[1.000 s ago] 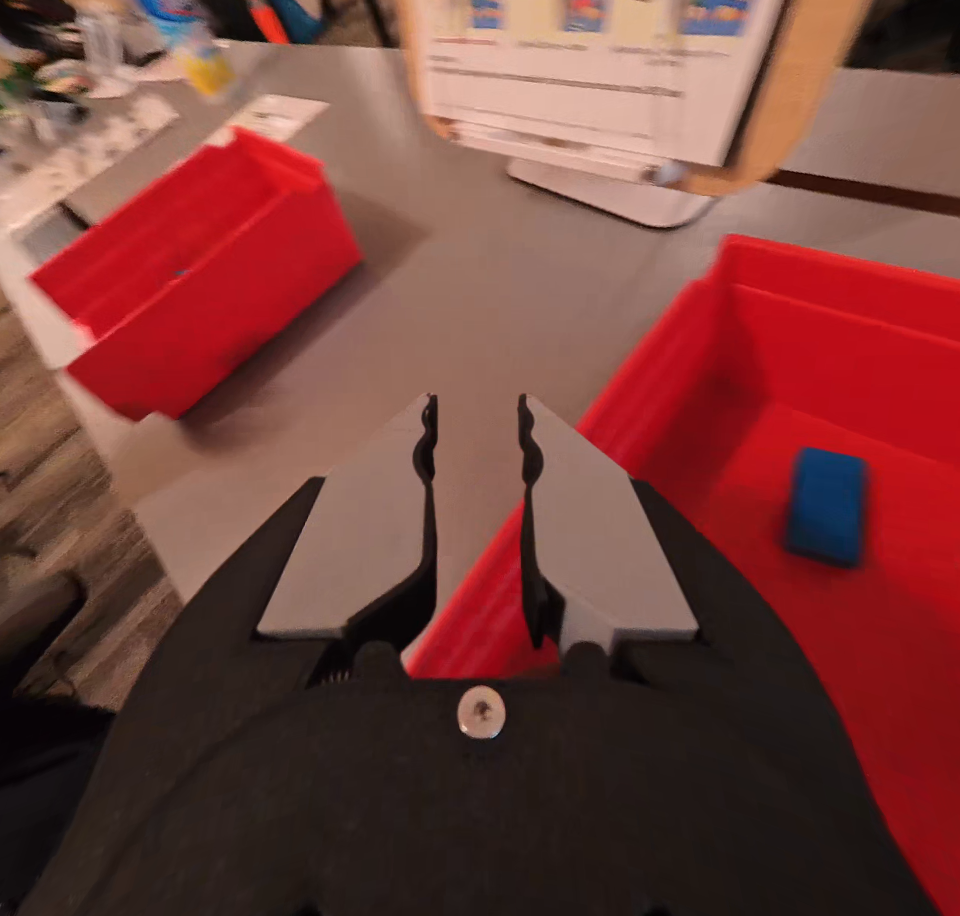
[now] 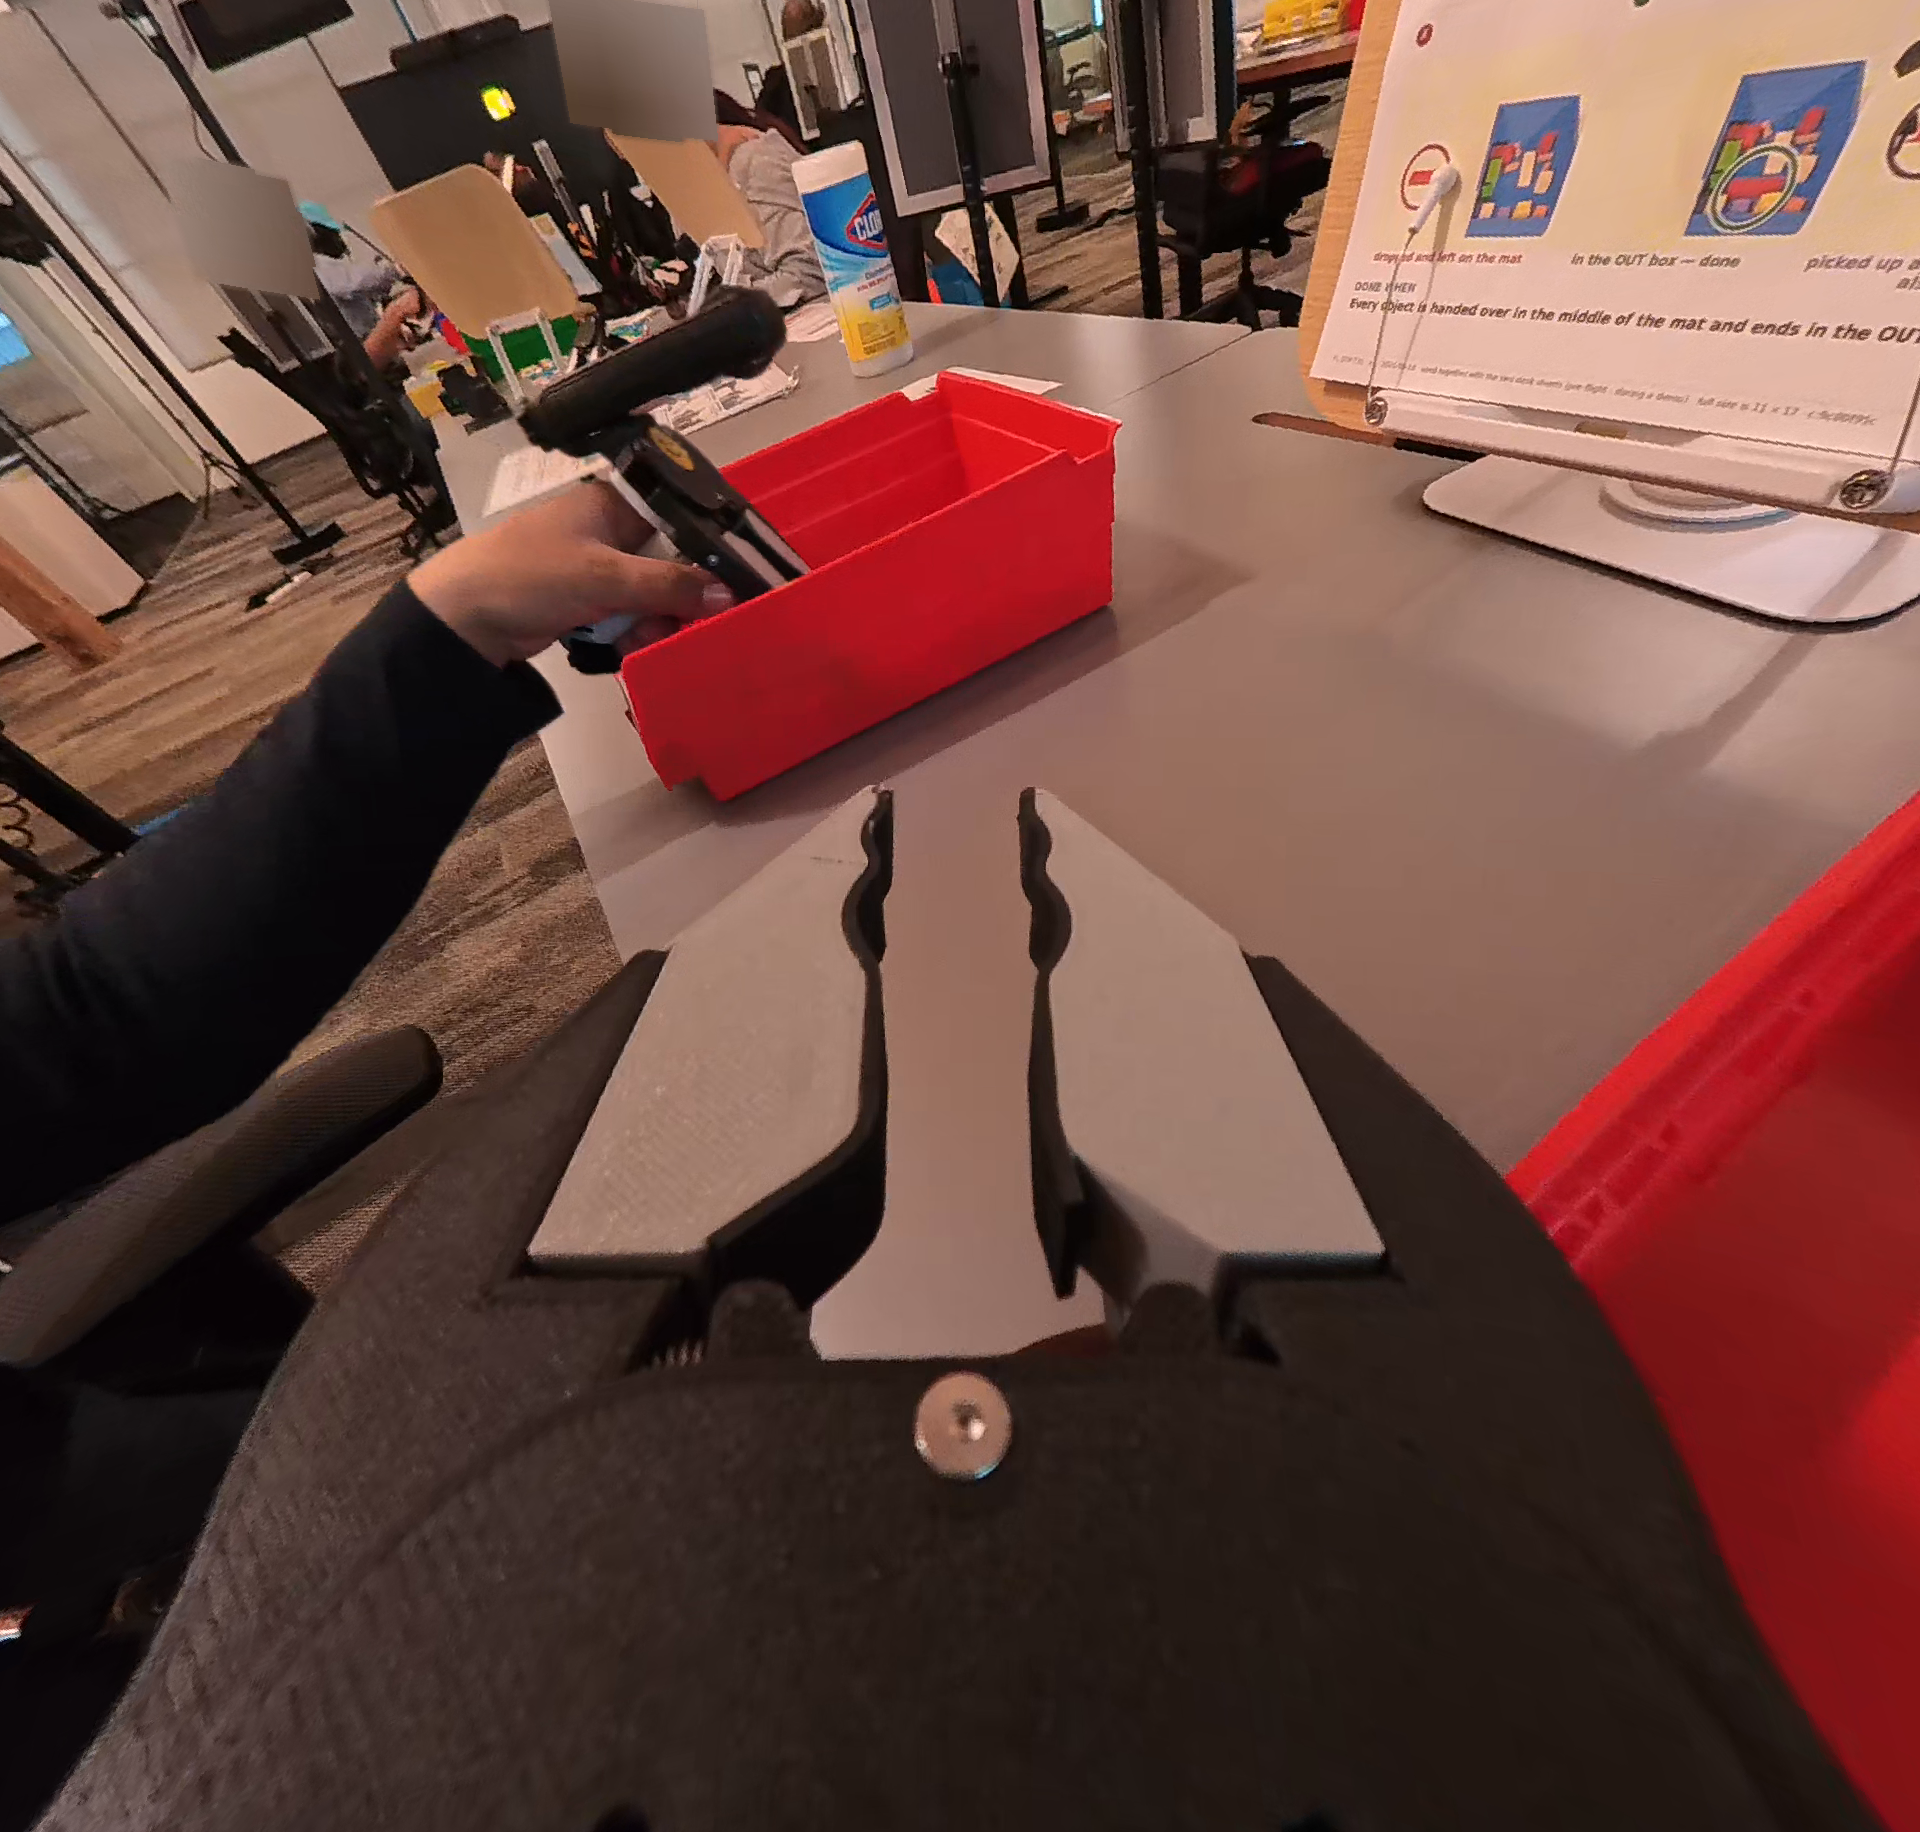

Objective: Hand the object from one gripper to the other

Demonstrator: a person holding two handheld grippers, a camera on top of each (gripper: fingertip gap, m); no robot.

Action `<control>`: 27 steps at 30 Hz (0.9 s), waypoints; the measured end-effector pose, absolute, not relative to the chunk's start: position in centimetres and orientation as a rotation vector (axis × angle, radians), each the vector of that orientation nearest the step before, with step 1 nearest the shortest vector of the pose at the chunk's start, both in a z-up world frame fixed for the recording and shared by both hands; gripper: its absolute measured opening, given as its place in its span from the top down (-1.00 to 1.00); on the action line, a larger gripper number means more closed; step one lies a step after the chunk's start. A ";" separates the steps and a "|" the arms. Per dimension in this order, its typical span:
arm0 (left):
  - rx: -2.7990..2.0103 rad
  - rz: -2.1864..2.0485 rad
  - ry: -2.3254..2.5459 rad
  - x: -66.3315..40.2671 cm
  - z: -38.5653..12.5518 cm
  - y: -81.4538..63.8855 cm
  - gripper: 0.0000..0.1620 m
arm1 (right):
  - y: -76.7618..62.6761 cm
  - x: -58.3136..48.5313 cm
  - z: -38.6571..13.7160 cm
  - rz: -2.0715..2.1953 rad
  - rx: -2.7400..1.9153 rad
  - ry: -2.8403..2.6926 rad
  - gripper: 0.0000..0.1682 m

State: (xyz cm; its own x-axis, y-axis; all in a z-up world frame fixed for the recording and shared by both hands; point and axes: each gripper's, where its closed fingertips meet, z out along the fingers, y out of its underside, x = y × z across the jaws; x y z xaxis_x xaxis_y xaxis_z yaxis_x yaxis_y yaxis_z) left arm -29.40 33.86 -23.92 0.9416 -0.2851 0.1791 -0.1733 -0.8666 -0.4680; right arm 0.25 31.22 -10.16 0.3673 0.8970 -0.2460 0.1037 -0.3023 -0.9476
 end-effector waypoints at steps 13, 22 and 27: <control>-2.717 -0.332 0.249 -32.4 -24.8 32.0 0.53 | 29.8 2.7 -8.9 0.994 -1.661 -0.904 0.73; -2.709 -0.340 0.467 -31.0 -25.5 32.9 0.59 | 29.5 2.2 -9.0 0.983 -1.662 -0.942 0.73; -2.590 -0.247 0.491 -31.2 -23.7 33.5 0.59 | 29.5 2.6 -9.5 0.973 -1.681 -0.957 0.73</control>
State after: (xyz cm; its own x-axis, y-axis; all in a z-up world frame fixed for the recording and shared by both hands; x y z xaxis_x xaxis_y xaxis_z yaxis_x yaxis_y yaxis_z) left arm -31.20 33.49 -23.68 0.9190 -0.3852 0.0839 -0.2967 -0.8159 -0.4962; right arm 2.59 29.52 -9.50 0.3804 0.9074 -0.1786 0.1628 -0.2558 -0.9529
